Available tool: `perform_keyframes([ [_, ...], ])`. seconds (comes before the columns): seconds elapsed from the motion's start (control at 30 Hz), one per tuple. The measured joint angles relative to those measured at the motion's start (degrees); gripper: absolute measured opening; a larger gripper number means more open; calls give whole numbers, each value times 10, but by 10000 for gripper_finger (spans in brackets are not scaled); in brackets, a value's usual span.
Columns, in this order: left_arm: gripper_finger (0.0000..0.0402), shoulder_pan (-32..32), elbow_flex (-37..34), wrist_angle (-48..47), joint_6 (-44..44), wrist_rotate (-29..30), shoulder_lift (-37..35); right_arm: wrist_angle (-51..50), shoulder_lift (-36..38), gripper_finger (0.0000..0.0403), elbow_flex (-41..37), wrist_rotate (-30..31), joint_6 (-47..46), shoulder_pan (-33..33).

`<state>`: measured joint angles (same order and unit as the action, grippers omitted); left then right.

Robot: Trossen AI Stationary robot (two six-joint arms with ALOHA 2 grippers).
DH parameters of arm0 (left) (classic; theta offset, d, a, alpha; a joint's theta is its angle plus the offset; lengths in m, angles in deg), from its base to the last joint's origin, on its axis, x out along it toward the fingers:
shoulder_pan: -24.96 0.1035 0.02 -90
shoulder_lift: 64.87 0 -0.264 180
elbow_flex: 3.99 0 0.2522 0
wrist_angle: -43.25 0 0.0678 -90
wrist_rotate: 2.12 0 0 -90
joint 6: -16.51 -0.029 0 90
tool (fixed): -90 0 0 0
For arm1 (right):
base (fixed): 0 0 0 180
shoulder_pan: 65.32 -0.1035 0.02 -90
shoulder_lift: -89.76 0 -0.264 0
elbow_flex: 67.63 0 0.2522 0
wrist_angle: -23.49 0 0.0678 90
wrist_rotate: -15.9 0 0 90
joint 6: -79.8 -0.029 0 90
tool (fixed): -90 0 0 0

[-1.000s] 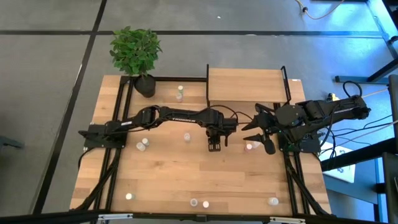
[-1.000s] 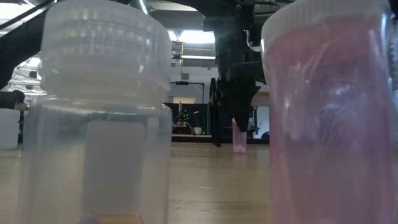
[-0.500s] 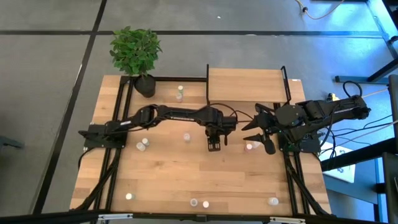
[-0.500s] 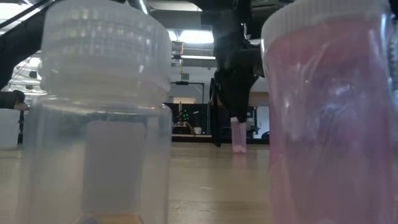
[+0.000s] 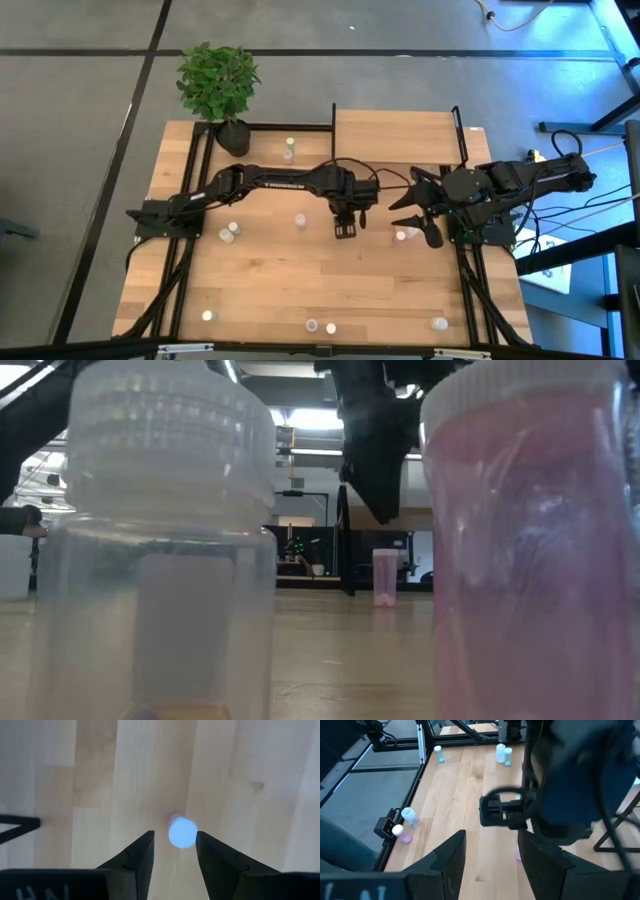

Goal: Pick and place medicine bottles onto shelf by color
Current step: Adjust the middle transparent pill bottle

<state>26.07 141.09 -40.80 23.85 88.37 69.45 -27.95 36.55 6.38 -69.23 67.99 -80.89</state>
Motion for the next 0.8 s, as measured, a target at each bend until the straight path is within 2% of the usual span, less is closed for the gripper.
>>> perform_keyframes([
  [0.3,139,16,0,-40,1,23,-51,0,0,182,0,-5,-1,0],
  [0.47,139,21,0,-82,21,49,-83,-2,0,182,0,-5,1,0],
  [0.7,139,14,0,-104,47,50,-130,-4,1,182,0,-4,2,0],
  [0.8,139,11,0,-127,65,73,-151,-6,1,182,0,-4,2,0],
])
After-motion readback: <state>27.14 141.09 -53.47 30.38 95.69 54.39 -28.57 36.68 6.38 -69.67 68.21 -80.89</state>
